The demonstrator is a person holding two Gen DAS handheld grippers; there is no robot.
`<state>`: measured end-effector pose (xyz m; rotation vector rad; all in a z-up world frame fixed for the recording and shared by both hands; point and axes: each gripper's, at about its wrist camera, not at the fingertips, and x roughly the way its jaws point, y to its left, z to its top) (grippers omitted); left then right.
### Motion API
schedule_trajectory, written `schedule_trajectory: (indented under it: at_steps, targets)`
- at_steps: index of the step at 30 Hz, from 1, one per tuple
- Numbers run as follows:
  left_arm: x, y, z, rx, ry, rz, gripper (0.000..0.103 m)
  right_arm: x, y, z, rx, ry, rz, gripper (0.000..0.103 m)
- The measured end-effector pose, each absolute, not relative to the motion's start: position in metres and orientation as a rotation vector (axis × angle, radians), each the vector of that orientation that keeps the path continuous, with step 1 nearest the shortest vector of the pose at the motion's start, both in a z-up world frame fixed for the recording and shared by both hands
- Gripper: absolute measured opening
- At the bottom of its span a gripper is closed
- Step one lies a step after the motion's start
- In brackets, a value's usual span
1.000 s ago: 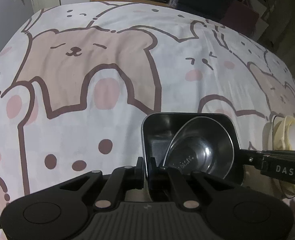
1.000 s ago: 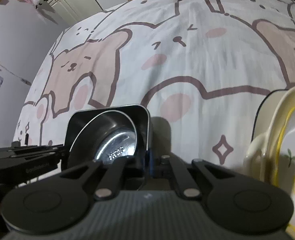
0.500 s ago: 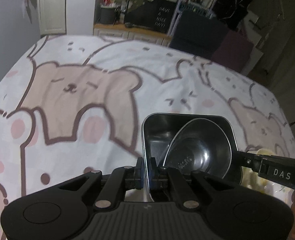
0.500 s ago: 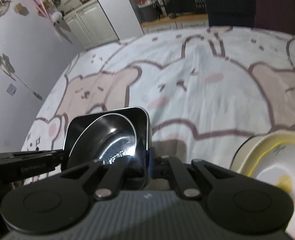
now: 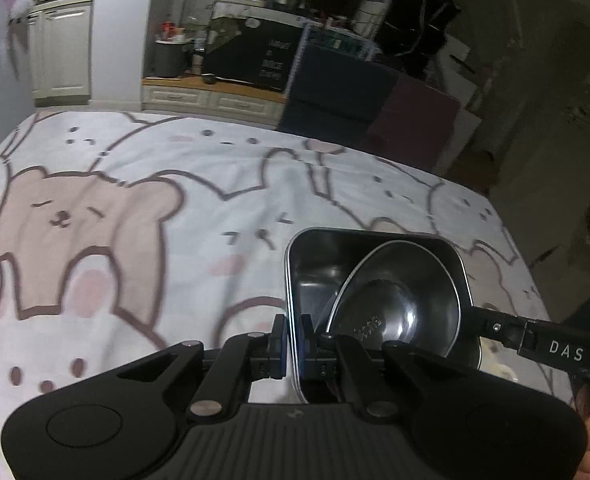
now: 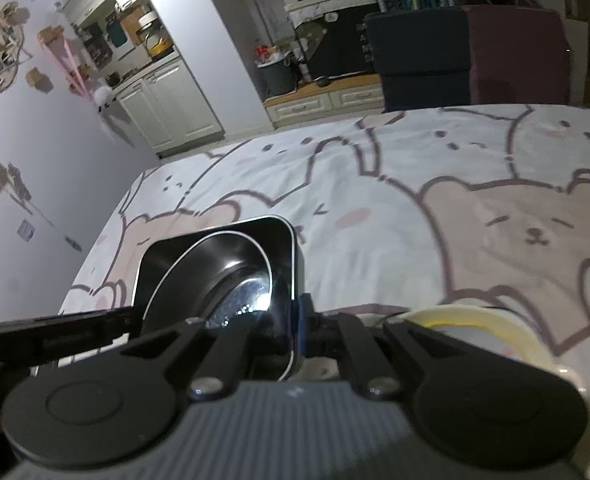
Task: Organize plates and bowls
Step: 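Lift the steel tray holding the steel bowl with both grippers and carry it over the cream bowl stack, then lower the steel tray into the cream bowl with both grippers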
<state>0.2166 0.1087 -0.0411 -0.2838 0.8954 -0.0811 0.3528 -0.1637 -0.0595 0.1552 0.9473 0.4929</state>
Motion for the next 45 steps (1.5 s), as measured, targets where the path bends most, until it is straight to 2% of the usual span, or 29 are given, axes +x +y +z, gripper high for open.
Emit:
schedule_trajectory:
  at_steps: [12, 19, 45]
  targets:
    - [0.222, 0.041, -0.042, -0.278, 0.921, -0.179, 0.005, 0.338, -0.243, -0.050, 0.185, 0.912, 0.399, 0.005]
    - [0.224, 0.014, -0.051, -0.266, 0.968, -0.203, 0.005, 0.333, -0.279, -0.059, 0.220, 0.960, 0.354, 0.005]
    - [0.235, -0.030, -0.088, -0.161, 1.121, -0.182, 0.005, 0.328, -0.316, -0.097, 0.222, 1.088, 0.254, 0.004]
